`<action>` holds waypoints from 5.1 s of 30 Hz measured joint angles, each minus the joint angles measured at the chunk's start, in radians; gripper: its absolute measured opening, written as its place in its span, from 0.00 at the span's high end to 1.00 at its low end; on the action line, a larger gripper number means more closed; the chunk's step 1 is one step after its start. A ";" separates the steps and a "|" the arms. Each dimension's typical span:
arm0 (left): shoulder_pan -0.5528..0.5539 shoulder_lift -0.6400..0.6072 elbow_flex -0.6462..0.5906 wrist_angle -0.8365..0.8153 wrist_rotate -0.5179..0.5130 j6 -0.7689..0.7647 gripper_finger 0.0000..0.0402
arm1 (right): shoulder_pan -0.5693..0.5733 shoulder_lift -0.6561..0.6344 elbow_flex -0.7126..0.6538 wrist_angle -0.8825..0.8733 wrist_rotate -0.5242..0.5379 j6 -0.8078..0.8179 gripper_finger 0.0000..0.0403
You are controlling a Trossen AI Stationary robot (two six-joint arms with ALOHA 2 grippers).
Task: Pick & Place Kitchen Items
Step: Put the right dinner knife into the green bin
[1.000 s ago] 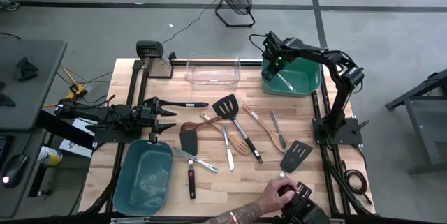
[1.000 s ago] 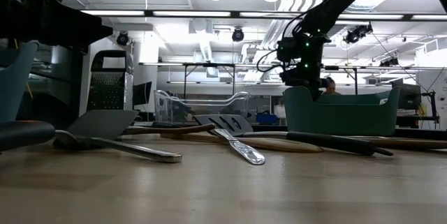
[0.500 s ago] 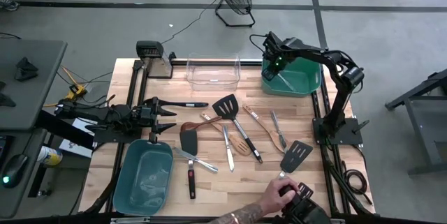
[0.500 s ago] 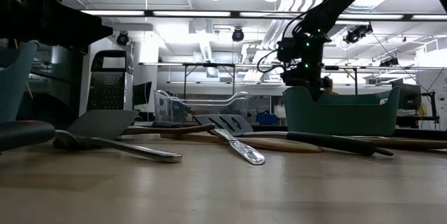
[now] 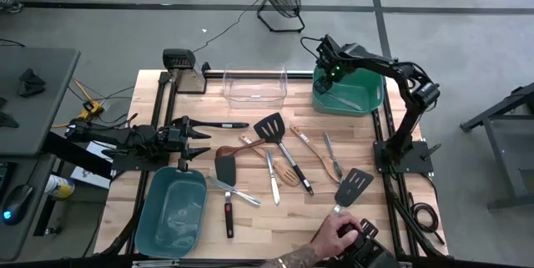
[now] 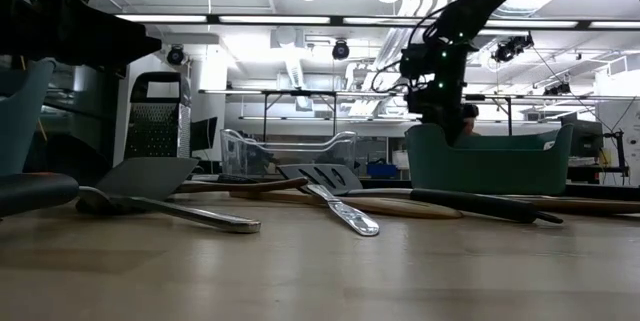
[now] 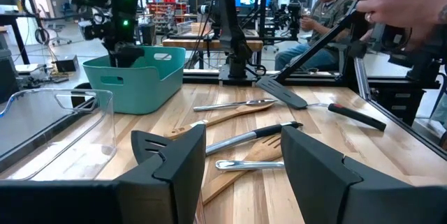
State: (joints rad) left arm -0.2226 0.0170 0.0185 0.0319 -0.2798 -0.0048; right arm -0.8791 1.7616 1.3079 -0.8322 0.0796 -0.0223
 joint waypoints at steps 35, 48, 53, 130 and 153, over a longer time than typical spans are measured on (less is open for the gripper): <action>0.000 0.000 0.000 0.000 0.000 0.000 0.54 | 0.164 -0.339 0.000 -0.362 -0.005 0.055 0.44; 0.000 0.000 0.000 0.000 0.000 0.000 0.54 | 0.316 -0.344 -0.008 -0.405 -0.007 0.045 0.44; 0.000 0.000 0.000 0.000 0.000 0.000 0.54 | 0.367 -0.352 -0.079 -0.405 -0.021 0.070 0.44; 0.000 0.000 0.000 0.000 0.000 0.000 0.54 | 0.676 -0.200 -0.558 0.051 -0.157 1.040 0.43; 0.000 0.000 0.000 0.000 0.000 0.000 0.54 | 0.682 -0.150 -0.562 0.061 -0.166 1.040 0.73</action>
State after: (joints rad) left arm -0.2227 0.0170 0.0185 0.0322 -0.2798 -0.0048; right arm -0.1967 1.6121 0.7460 -0.7708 -0.0868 1.0176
